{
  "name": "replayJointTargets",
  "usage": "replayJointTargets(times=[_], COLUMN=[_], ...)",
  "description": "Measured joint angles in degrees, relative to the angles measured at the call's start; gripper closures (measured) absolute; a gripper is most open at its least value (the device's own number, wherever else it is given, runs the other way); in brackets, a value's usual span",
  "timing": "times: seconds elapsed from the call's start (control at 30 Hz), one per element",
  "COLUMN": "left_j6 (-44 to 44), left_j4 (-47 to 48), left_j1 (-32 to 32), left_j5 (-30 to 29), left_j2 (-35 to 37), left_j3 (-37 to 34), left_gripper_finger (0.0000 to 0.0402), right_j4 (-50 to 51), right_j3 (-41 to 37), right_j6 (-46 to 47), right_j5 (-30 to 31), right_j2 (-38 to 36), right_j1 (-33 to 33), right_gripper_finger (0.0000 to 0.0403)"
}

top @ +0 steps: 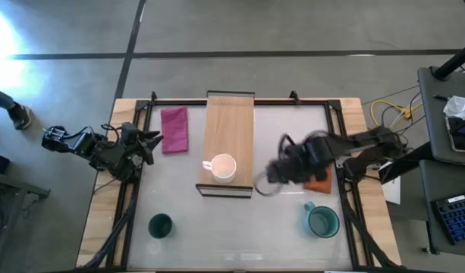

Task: Stack small to large cups/mugs on shelf
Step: Put the blue mug on the shelf

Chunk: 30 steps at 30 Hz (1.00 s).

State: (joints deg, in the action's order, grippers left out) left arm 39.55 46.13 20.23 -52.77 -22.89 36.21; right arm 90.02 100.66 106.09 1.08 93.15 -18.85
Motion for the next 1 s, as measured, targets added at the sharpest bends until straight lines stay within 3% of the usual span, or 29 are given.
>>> replayJointTargets(times=[0.17,0.23,0.3,0.7,1.0], left_j6=[0.44,0.45,0.12,0.05,0.04], left_j4=[0.21,0.39,0.43,1.12,1.14], left_j1=[-0.01,0.0,0.0,-0.01,0.0], left_j5=[0.23,0.26,0.26,0.28,0.28], left_j2=[0.02,0.02,0.02,0.04,0.04], left_j3=[-0.02,-0.02,-0.02,-0.02,-0.02], left_gripper_finger=[0.0292,0.0292,0.0292,0.0292,0.0292], right_j4=[0.03,0.11,0.14,-4.51,-14.53], right_j3=[-6.99,-9.0,-10.65,-13.49,-22.03], right_j6=[22.05,23.79,23.88,11.97,18.39], right_j5=[-1.28,-8.4,-11.34,-11.5,-11.14], right_j2=[-4.84,-5.17,-4.11,6.11,5.81], right_j1=[-11.23,-13.06,-14.01,-16.38,-20.51], right_gripper_finger=[0.026,0.0257,0.0257,0.0264,0.0262])
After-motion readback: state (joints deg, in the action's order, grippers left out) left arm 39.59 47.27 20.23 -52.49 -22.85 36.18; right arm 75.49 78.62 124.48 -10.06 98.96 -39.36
